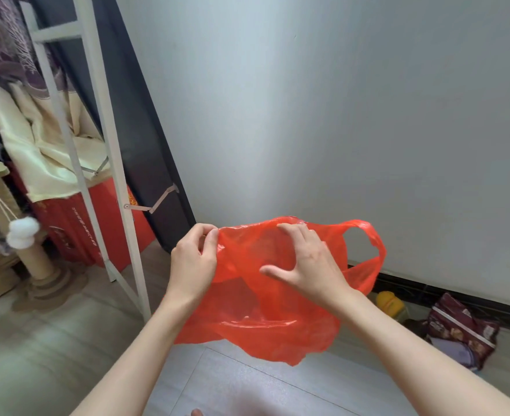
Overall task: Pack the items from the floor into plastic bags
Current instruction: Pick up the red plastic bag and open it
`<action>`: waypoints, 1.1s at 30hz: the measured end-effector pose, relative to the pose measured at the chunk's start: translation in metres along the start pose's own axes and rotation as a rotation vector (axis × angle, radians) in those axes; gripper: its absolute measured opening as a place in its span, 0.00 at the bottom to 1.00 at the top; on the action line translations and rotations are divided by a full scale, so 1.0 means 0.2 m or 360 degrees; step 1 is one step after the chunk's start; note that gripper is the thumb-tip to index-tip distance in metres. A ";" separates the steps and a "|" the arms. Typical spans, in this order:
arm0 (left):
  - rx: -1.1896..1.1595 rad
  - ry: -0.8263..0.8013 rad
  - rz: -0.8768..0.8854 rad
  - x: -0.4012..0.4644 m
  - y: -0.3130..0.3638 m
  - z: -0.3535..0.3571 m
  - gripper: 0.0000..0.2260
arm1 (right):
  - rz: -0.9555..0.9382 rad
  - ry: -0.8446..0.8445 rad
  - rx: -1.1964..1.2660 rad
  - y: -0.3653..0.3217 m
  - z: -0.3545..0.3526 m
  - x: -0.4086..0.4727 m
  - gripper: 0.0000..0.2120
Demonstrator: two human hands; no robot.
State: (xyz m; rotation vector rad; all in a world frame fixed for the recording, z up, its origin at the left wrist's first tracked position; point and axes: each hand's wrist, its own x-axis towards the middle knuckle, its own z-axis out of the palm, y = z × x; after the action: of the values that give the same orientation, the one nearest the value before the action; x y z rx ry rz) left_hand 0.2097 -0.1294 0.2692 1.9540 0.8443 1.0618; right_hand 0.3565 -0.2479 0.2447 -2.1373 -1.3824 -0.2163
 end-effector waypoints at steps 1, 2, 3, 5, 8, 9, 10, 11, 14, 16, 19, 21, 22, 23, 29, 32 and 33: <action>-0.0132 -0.0070 -0.0023 0.00 0.01 -0.02 0.08 | -0.0005 -0.0037 -0.0047 0.02 0.00 0.00 0.43; -0.0268 -0.0141 -0.0063 -0.01 0.01 -0.04 0.09 | -0.0013 -0.0041 -0.0054 0.04 0.00 0.00 0.45; -0.0387 -0.0208 -0.0109 -0.01 0.02 -0.05 0.09 | -0.0016 -0.0026 -0.0042 0.06 0.00 0.00 0.46; -0.0502 -0.0300 -0.0151 -0.01 0.03 -0.08 0.09 | -0.0008 0.0035 -0.0069 0.10 -0.01 0.00 0.45; -0.0641 -0.0328 -0.0206 -0.02 0.04 -0.12 0.09 | 0.0018 0.0093 -0.0259 0.14 -0.03 0.00 0.43; -0.0720 -0.0333 -0.0253 -0.02 0.04 -0.13 0.10 | 0.0045 0.0079 -0.0309 0.15 -0.03 0.00 0.43; -0.0790 -0.0344 -0.0303 -0.01 0.05 -0.14 0.10 | 0.0062 0.0078 -0.0366 0.17 -0.04 -0.01 0.44; -0.0838 -0.0357 -0.0343 -0.01 0.05 -0.15 0.11 | 0.0067 0.0091 -0.0435 0.19 -0.04 0.00 0.44; -0.0877 -0.0334 -0.0393 -0.01 0.06 -0.17 0.13 | 0.0047 0.0161 -0.0535 0.24 -0.04 0.00 0.44; -0.0772 -0.0254 -0.0375 -0.01 0.05 -0.17 0.13 | 0.0042 0.0224 -0.0406 0.25 -0.05 0.00 0.38; -0.0498 -0.0075 -0.0295 -0.01 0.04 -0.16 0.11 | -0.0163 0.0435 -0.0162 0.19 -0.06 -0.01 0.25; -0.0308 -0.0034 -0.0191 0.00 0.03 -0.15 0.09 | -0.0364 0.0541 -0.0104 0.13 -0.06 0.00 0.19; -0.0237 -0.0055 -0.0132 0.00 0.03 -0.15 0.09 | -0.0417 0.0577 -0.0118 0.11 -0.05 0.00 0.18; -0.0183 -0.0097 -0.0073 0.00 0.03 -0.15 0.09 | -0.0421 0.0583 -0.0134 0.09 -0.05 0.01 0.20; -0.0334 -0.0386 0.0150 -0.04 0.13 -0.12 0.11 | -0.0125 0.0031 0.0008 0.14 0.00 0.00 0.20; -0.0189 -0.0292 0.0145 -0.02 0.09 -0.13 0.11 | 0.0239 -0.0187 0.0464 0.16 -0.04 0.00 0.07; -0.0058 -0.0181 0.0117 -0.01 0.06 -0.14 0.10 | 0.0324 -0.0251 0.0550 0.16 -0.07 0.00 0.09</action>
State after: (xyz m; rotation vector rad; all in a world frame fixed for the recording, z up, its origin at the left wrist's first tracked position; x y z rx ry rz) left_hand 0.1877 -0.1288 0.2896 2.0078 0.6912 0.9907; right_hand 0.3872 -0.2643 0.2436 -2.0139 -1.1749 0.2582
